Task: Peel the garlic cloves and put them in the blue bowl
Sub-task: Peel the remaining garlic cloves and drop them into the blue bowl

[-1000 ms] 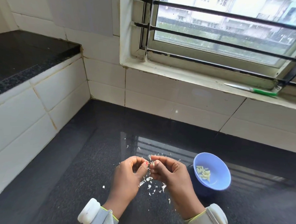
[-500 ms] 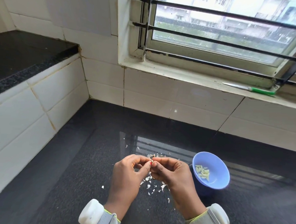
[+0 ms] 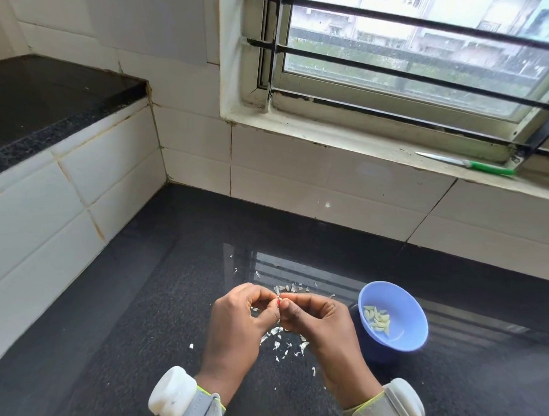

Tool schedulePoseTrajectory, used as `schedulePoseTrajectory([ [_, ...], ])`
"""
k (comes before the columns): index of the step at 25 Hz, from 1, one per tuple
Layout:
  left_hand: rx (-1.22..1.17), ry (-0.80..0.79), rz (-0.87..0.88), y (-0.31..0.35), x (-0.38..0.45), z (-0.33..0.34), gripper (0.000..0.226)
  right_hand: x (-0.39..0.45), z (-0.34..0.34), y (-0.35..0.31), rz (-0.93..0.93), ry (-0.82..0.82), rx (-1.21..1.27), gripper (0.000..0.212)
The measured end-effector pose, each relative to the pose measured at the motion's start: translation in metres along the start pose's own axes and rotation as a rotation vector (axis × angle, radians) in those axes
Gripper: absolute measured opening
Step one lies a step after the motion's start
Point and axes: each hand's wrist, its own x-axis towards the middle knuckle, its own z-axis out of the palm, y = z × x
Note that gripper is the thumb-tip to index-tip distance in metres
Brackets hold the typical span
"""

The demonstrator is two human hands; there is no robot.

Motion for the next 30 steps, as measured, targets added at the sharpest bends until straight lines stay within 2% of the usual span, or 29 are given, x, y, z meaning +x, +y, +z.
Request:
schedulePoseTrajectory([
  [3,0.019,-0.006,-0.003,0.0,0.0,0.002,0.015,0.0,-0.001,0.002,0.053,-0.028,0.041,0.021],
  [8,-0.018,-0.022,-0.024,0.001,-0.001,0.003,0.012,0.001,0.002,0.004,0.126,-0.019,0.222,0.033],
  [12,0.008,-0.024,-0.028,-0.002,0.0,0.003,0.013,0.0,0.003,0.005,0.135,-0.049,0.199,0.023],
  [17,0.021,-0.045,-0.018,-0.001,-0.001,0.003,0.01,0.002,0.002,0.004,0.126,-0.044,0.105,0.027],
  [24,0.082,-0.002,-0.062,-0.015,0.002,0.001,0.014,0.001,-0.002,-0.003,0.285,-0.032,0.382,0.023],
  [30,0.061,-0.015,-0.015,-0.011,0.0,0.002,0.007,0.001,-0.004,-0.004,0.288,-0.02,0.38,0.026],
])
